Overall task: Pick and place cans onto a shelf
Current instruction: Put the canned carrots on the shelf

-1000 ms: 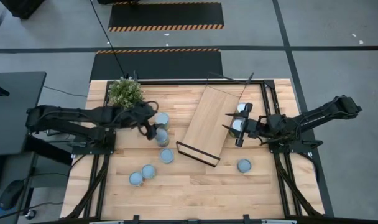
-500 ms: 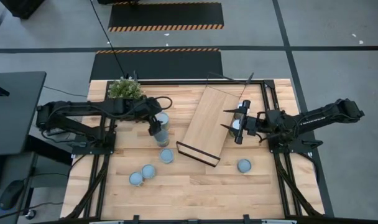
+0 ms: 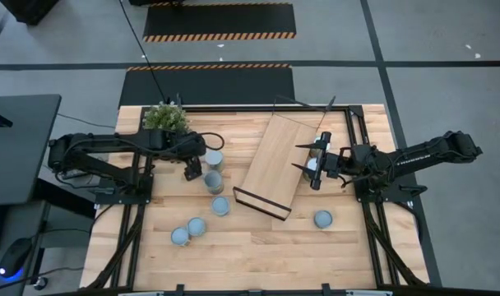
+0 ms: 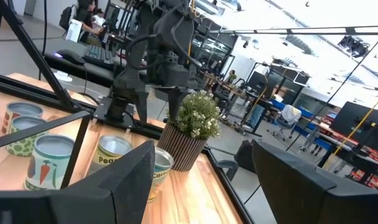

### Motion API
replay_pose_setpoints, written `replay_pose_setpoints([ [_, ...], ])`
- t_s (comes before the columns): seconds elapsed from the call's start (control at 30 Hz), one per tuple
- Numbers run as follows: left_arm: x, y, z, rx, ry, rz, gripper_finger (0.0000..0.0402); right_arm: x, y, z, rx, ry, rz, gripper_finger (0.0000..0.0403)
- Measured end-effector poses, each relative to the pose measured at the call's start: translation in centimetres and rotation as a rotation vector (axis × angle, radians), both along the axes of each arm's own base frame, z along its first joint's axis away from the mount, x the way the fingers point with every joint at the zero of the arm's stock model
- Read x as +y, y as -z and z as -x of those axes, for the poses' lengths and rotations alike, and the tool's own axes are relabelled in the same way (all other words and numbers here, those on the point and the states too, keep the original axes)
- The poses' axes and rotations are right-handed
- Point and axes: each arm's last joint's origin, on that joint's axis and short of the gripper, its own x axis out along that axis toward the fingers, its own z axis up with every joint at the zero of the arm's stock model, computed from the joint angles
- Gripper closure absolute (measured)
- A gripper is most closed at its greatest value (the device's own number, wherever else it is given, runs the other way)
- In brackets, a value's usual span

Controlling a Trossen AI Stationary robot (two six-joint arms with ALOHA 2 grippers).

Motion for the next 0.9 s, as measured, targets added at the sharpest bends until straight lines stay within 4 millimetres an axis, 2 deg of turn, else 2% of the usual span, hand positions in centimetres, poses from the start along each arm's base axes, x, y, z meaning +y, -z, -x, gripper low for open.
replay_pose_setpoints([
  [0.3,0.3,1.6,-0.5,0.027,0.193,-0.049,0.0049,0.0,0.0,0.0,-0.002,-0.010,-0.009,0.0125],
  [0.47,1.8,2.2,-0.8,0.010,0.107,0.031,0.0052,0.1,0.0,0.0,-0.006,-0.048,-0.023,0.0125],
  [0.57,2.8,3.5,-1.3,0.049,0.062,0.091,0.0058,0.1,-0.1,0.0,-0.013,-0.052,-0.023,0.0125],
  [0.73,3.4,5.5,-2.5,0.126,0.098,0.128,0.0065,0.1,0.1,-0.2,-0.002,-0.052,-0.026,0.0125],
  [0.9,3.6,6.8,-3.3,0.151,0.126,0.145,0.0065,0.2,0.2,-0.3,0.007,-0.051,-0.023,0.0126],
])
